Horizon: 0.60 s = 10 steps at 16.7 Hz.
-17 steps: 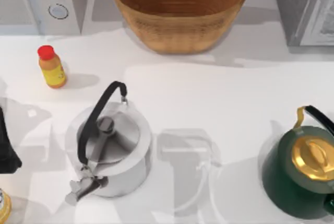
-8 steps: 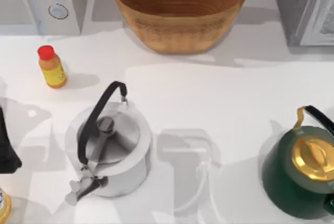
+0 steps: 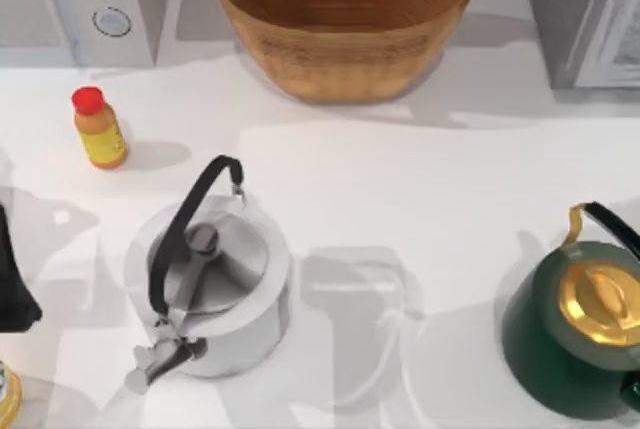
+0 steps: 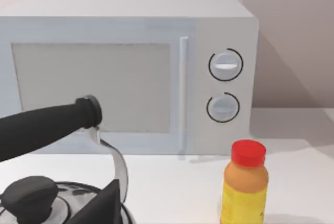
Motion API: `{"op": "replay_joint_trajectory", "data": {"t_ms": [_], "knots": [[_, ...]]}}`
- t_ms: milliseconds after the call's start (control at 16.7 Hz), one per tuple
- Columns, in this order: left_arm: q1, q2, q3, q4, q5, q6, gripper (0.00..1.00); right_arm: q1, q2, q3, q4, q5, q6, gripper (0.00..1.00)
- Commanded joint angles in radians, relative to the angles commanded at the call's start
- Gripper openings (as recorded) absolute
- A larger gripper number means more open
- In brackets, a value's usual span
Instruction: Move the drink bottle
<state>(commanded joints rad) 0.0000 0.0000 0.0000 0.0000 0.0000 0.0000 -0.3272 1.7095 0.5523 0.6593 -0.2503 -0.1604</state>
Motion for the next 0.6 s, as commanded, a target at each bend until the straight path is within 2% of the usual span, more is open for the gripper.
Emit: {"op": "replay_joint_trajectory", "data": {"t_ms": [600], "knots": [[0.0, 0.0, 0.0, 0.0, 0.0, 0.0, 1.0, 0.017, 0.105, 0.026, 0.088, 0.015, 0.007, 0.0]]}}
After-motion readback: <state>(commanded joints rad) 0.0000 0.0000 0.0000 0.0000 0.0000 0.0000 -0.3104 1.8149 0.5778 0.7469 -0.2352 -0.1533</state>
